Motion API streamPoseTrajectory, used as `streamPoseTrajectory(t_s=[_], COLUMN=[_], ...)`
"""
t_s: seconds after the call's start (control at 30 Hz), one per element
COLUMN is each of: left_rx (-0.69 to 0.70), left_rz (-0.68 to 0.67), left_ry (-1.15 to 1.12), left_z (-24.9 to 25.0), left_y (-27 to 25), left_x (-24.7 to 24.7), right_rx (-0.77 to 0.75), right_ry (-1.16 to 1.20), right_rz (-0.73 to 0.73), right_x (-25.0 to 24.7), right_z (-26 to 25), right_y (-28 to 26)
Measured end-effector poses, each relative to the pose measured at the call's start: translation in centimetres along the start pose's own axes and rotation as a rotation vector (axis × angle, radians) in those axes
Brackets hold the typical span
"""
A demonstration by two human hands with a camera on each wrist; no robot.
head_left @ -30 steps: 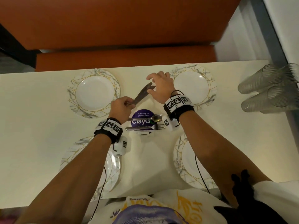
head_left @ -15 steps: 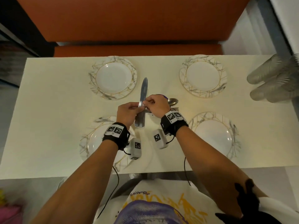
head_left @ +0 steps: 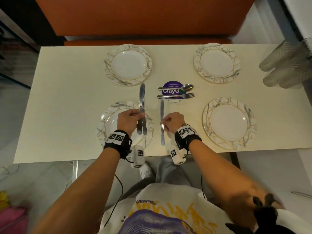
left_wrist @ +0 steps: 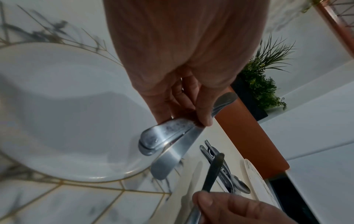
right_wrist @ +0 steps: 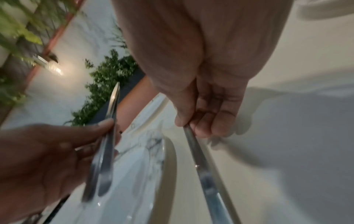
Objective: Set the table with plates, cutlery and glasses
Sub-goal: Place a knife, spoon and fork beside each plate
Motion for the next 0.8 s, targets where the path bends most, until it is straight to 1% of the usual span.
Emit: streamPoseTrajectory(t_s=[0.2, 0.27, 0.33, 0.43, 0.5, 0.53, 0.6, 0.63, 0.7, 0.8], left_rx=[0.003, 0.003, 0.003, 0.01, 0.012, 0.012, 0.01, 0.01, 0.011, 0.016], left_rz=[-0.001, 0.004, 0.007, -0.002, -0.004, -0.003, -0.002, -0.003, -0.004, -0.006], left_ry=[-0.006, 0.001, 0.003, -0.004, 0.0, 0.0, 0.0, 0.0, 0.001, 0.003], left_z=[-0.3, -0.3, -0.2, 0.0, 0.1, 0.1, 0.1, 0.1, 0.1, 0.0], left_y=[-1.2, -1.3, -1.4, -1.3, -1.3, -1.2, -1.2, -1.1, -1.1, -1.1], left_x=[-1.1, -1.2, -1.2, -1.0, -1.0, -1.1, -1.2, -1.2, -1.1, -1.1], right_rx=[0.119, 0.141, 0.126, 0.109, 0.053, -0.004, -0.094, -0.105, -0.104, -0.12], right_ry=[0.059, 0.043, -0.048, -0.122, -0.082, -0.108, -0.265, -0.319, -0.341, -0.355], right_rz=[-0.081, -0.099, -0.106, -0.021, 0.054, 0.063, 0.029, 0.007, -0.024, -0.025], right_x=[2.1, 2.4, 2.6, 1.7, 1.2, 1.2, 1.9, 2.3, 2.7, 2.9], right_z=[1.1, 1.4, 1.4, 1.6, 1.4, 1.1, 0.7, 0.8, 1.0, 0.6], right_y=[-0.3, -0.1, 0.1, -0.1, -0.5, -0.6, -0.9, -0.9, -1.1, -1.3])
Point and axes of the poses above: each hand's wrist, its own y-axis towards the middle knuckle, its own x-axis out of the palm, z = x × y, the point moved 9 cm from there along y, towards the middle knuckle, and after that the axes turned 15 degrees about -y, right-handed, at the moved point
